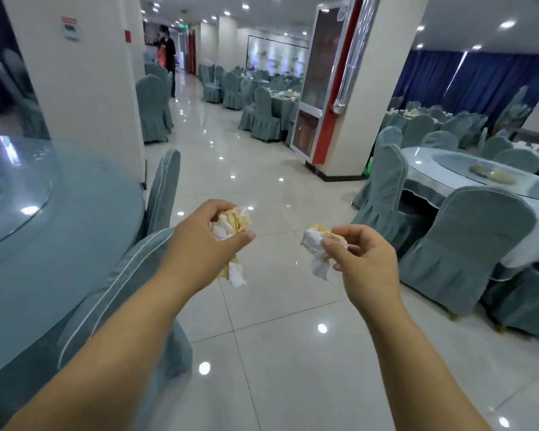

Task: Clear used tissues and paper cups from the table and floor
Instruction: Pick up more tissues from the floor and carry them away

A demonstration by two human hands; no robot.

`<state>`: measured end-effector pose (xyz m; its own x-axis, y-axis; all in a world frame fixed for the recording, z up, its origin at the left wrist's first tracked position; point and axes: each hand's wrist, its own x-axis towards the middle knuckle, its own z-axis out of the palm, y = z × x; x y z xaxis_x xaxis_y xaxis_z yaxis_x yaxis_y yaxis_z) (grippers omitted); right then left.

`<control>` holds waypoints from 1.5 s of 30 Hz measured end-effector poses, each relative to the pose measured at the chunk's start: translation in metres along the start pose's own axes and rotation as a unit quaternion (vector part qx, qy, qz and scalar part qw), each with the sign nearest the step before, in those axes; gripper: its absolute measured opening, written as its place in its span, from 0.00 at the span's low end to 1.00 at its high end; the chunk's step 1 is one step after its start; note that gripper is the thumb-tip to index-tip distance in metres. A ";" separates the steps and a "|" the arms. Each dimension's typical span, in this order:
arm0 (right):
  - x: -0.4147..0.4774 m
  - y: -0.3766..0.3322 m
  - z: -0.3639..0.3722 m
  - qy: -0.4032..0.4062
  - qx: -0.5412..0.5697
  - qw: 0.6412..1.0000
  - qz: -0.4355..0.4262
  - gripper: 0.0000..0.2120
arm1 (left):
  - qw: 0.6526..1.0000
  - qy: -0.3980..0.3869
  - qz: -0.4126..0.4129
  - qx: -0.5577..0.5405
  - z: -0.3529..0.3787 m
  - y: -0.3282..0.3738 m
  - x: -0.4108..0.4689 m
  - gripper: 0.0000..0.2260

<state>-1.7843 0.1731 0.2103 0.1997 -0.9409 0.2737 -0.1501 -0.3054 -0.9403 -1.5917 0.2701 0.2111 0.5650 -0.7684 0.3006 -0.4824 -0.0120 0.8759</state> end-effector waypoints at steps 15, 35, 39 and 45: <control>0.322 0.066 0.131 -0.147 0.058 0.987 -0.040 0.05 | 0.987 0.140 -0.056 0.053 0.060 -0.065 0.266 0.15; 0.714 0.128 0.386 -0.234 0.070 0.964 -0.109 0.05 | 0.968 0.216 -0.048 0.116 0.070 -0.200 0.681 0.18; 0.801 0.134 0.443 -0.282 0.066 0.949 -0.124 0.05 | 0.960 0.248 -0.087 0.101 0.074 -0.222 0.764 0.17; 0.898 0.128 0.539 -0.336 0.079 0.927 -0.144 0.04 | 0.939 0.304 -0.119 0.105 0.059 -0.258 0.862 0.15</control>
<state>-1.1018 -0.6318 0.2265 0.7764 -0.5025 0.3804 0.1364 -0.4553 -0.8798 -1.0197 -0.4271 0.2215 0.9205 -0.2215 0.3218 -0.3795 -0.3116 0.8712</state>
